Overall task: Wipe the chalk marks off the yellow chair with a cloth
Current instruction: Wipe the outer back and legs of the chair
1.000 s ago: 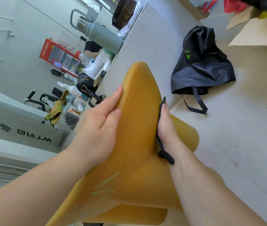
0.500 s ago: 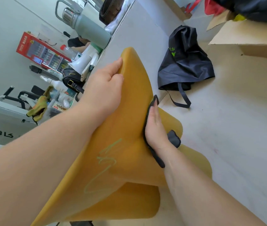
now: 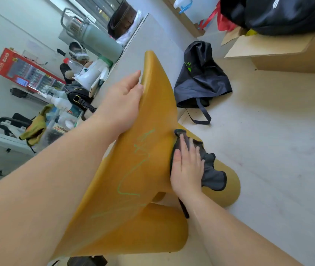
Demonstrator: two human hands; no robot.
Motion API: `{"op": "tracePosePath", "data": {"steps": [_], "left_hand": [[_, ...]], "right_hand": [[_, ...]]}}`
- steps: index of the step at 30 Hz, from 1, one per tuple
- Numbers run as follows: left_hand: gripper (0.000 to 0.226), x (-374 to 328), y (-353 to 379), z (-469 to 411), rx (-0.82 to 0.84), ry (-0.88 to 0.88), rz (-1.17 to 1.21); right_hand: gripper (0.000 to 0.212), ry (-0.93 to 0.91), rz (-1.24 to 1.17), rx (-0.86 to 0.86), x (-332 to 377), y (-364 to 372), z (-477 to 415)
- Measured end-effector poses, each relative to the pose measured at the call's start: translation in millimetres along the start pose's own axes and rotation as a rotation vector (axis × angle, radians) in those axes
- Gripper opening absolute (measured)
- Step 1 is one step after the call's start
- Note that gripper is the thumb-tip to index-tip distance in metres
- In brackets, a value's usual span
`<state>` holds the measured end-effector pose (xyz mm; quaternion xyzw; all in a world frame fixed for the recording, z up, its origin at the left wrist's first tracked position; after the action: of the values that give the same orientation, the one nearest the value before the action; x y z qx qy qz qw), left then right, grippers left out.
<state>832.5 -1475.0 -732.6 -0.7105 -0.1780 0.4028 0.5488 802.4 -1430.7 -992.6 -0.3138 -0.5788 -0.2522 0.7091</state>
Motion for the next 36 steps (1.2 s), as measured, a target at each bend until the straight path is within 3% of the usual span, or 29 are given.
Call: {"op": "tracePosePath", "data": {"steps": [5,10,15,17,21,24,30,36], "left_hand": [[0.052,46.4,-14.6,81.5,0.088,0.184,-0.167],[0.051,63.1,-17.3,101.1,-0.007,0.23,-0.094],[0.049,66.1,-15.2,97.4,-0.052,0.232,-0.033],[0.05,67.3,-17.9,97.3,-0.037,0.191,0.02],[0.052,69.0,-20.0,96.0,-0.004,0.17,0.041],[0.051,71.6,-19.2,96.3,0.014,0.182,0.055],[0.048,76.5,-20.3,92.6,-0.027,0.202,0.118],[0.048,76.8,-19.8,94.2,-0.007,0.19,0.123]], "right_hand": [[0.053,0.181,-0.078,0.023,-2.6,8.2,17.4],[0.056,-0.136,-0.103,-0.055,78.8,6.8,43.9],[0.054,-0.25,-0.069,-0.14,55.2,4.6,25.8],[0.057,-0.138,-0.048,-0.173,8.1,7.3,7.7],[0.055,0.415,-0.071,-0.1,-85.2,20.3,-12.3],[0.051,0.577,-0.246,-0.125,-77.6,20.1,-0.6],[0.059,0.135,-0.171,-0.232,35.3,34.0,54.9],[0.063,-0.021,-0.107,-0.38,-9.3,45.3,51.4]]}}
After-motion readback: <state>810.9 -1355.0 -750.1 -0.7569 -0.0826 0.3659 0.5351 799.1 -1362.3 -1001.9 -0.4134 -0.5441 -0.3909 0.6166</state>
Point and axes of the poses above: each hand's wrist, its own z-axis away from the middle knuckle, its own y-axis out of the palm, x = y × z, the point moved 7 cm from there along -z, towards the middle knuckle, and after that the axes turned 7 degrees about z, right-handed, at the moved point
